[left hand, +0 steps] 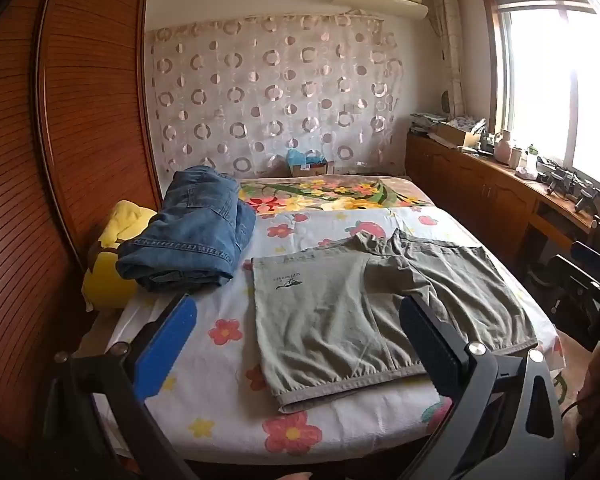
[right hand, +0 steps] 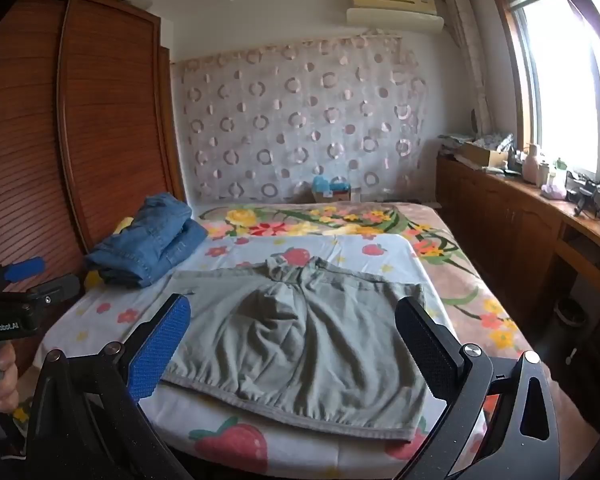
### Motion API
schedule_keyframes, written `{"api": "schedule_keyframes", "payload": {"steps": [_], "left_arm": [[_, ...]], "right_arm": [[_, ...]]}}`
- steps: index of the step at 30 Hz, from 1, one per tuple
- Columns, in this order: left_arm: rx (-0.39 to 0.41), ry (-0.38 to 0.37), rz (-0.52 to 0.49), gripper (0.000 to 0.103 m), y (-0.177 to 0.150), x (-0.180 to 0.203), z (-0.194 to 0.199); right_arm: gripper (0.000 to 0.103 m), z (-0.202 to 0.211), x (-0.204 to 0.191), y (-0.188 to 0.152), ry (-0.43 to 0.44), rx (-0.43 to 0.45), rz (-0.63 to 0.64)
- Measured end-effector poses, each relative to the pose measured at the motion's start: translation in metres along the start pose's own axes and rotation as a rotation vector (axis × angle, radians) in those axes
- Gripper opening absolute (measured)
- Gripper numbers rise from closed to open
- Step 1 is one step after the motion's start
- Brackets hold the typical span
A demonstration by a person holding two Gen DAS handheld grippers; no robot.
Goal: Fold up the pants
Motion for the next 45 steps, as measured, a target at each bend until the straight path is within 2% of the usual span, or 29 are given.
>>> {"api": "schedule_keyframes", "payload": {"steps": [45], "left_arm": [[0.016, 0.01, -0.007, 0.102, 0.0046, -0.0012, 0.0042]], "right_arm": [[0.103, 0.0016, -0.0004, 0.0008, -0.004, -0.002, 0.007]]}}
Point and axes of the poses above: each gripper's, at about its wrist camera, not at the fingertips, and z roughly against the way its jaws point, x to its right, y to its top, the point moved 10 cm from there along -z, roughly the way its jaws point, and after that the axes turned 4 degrees about -x, right-handed, at the moved point
